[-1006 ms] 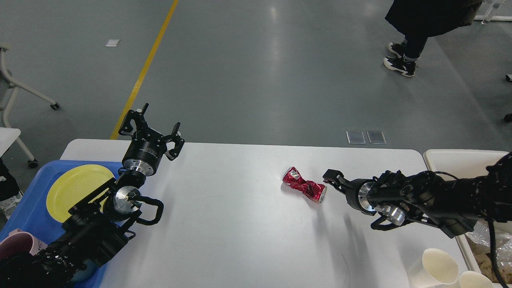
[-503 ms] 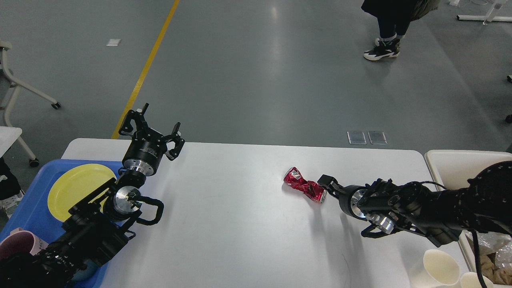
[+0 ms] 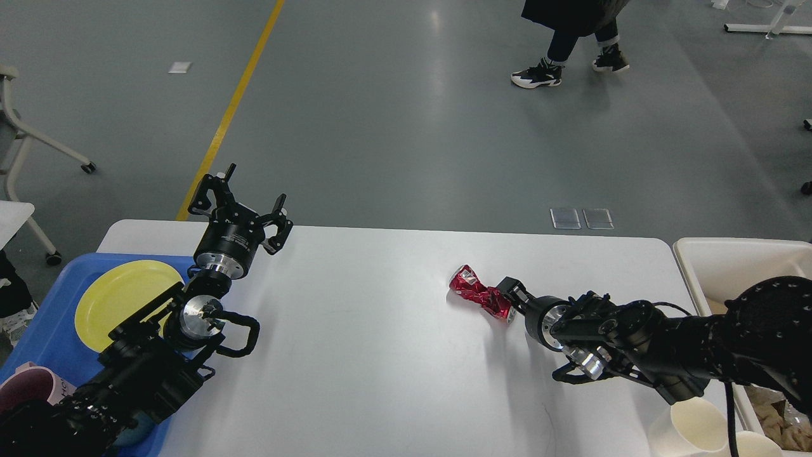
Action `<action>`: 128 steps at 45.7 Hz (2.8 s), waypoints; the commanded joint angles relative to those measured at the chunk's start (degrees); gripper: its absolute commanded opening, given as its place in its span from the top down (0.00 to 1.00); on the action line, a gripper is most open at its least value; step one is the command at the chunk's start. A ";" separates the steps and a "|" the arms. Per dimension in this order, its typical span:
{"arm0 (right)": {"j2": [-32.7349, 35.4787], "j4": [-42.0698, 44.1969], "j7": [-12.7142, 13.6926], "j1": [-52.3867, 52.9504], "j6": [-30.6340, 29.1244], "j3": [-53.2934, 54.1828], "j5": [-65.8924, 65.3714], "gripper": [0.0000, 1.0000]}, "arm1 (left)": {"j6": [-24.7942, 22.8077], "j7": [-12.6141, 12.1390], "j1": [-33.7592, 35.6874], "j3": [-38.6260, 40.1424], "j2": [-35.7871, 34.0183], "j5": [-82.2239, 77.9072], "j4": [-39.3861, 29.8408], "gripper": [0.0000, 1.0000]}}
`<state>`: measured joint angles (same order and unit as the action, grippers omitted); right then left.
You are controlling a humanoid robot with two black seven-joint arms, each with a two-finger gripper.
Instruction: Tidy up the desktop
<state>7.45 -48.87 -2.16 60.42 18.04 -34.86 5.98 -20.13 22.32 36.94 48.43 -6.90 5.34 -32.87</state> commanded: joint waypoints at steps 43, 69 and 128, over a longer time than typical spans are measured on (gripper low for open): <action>-1.39 0.01 -0.48 -0.56 3.14 0.05 0.35 1.00 | 0.00 0.01 -0.02 0.00 0.05 -0.06 0.00 0.04; -1.12 -0.08 -0.48 -0.83 3.14 0.14 0.35 1.00 | 0.00 0.01 -0.02 0.00 0.05 0.03 0.00 0.04; 22.07 -42.89 1.02 57.80 -34.12 -32.46 -14.24 0.00 | 0.00 0.01 0.06 0.00 0.05 0.03 0.00 0.04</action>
<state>27.95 -91.49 -1.19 117.32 -15.94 -65.11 -6.43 -20.13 22.32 36.95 48.43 -6.94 5.36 -32.88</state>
